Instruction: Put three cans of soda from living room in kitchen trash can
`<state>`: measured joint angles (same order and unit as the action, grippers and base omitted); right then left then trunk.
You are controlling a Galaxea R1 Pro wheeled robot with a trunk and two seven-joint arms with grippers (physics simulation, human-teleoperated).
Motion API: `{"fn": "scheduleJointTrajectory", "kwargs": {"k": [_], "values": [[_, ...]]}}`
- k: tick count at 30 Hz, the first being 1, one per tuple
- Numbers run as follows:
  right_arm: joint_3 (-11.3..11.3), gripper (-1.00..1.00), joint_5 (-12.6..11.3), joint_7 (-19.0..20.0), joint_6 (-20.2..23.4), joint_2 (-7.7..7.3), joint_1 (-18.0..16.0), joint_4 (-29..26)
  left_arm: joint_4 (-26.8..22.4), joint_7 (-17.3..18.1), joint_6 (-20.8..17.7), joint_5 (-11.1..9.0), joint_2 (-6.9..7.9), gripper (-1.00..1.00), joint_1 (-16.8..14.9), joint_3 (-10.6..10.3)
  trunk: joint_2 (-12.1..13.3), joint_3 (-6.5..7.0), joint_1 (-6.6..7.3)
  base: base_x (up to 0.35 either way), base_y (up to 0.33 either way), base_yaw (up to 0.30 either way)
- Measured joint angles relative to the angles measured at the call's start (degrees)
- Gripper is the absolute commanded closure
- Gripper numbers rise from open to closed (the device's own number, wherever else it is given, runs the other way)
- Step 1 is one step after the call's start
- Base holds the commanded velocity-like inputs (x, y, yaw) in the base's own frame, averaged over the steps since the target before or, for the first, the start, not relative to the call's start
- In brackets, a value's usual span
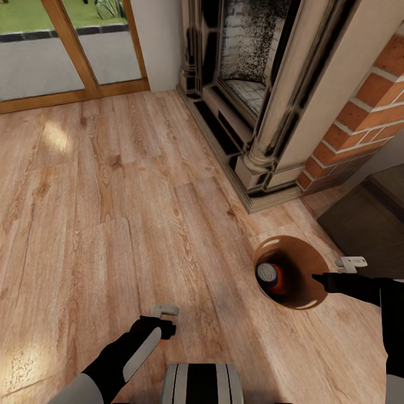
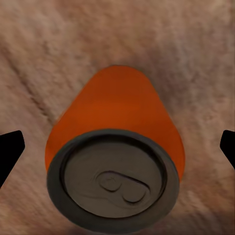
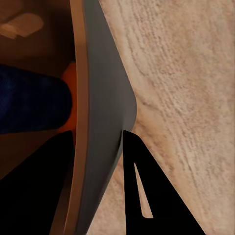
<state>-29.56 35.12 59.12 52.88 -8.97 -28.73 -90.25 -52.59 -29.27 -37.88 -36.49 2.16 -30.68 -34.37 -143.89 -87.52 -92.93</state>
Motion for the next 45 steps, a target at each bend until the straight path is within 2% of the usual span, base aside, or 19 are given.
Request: {"fn": "scheduleJointTrajectory", "kwargs": {"k": [7, 13, 27, 33, 34, 39, 45], "values": [[0.00, 1.00, 0.01, 0.00, -0.01, 0.01, 0.00, 0.00, 1.53, 0.10, 1.31, -0.02, -0.37, -1.00, -0.02, -0.01, 0.00, 0.00, 0.00, 0.000, 0.000, 0.000], [0.00, 1.00, 0.03, -0.02, -0.02, 0.03, 0.00, 0.00, 4.98, 2.02, 3.21, 0.06, -0.88, -1.00, -0.26, -0.04, 0.00, 0.00, 0.00, 0.000, 0.000, 0.000], [0.00, 1.00, 0.03, 0.04, -0.03, 0.09, 0.00, 0.00, 5.39, 2.53, 3.55, 0.10, -1.11, -1.00, -0.35, -0.09, 0.00, 0.00, 0.00, 0.000, 0.000, 0.000], [0.00, 1.00, 0.02, 0.05, -0.02, 0.09, 0.00, 0.00, 5.48, 2.51, 5.10, 0.10, -1.11, -1.00, -0.43, -0.09, 0.00, 0.00, 0.00, 0.000, 0.000, 0.000], [0.00, 1.00, 0.02, 0.05, -0.02, 0.09, 0.00, 0.00, 5.53, 2.49, 5.21, 0.10, -1.11, 1.00, -0.44, -0.09, 0.00, 0.00, 0.00, 0.000, 0.000, 0.000], [0.00, 1.00, 0.02, 0.05, -0.03, 0.09, 0.00, 0.00, 6.54, 2.44, 5.52, -0.03, -1.12, 1.00, -0.58, -0.01, 0.00, 0.00, 0.00, 0.000, 0.000, 0.000], [0.00, 1.00, 0.02, 0.05, -0.02, 0.09, 0.00, 0.00, 12.14, 2.54, 8.67, -0.30, -1.86, 1.00, -0.62, 0.05, 0.00, 0.00, 0.00, 0.000, 0.000, 0.000]]}}
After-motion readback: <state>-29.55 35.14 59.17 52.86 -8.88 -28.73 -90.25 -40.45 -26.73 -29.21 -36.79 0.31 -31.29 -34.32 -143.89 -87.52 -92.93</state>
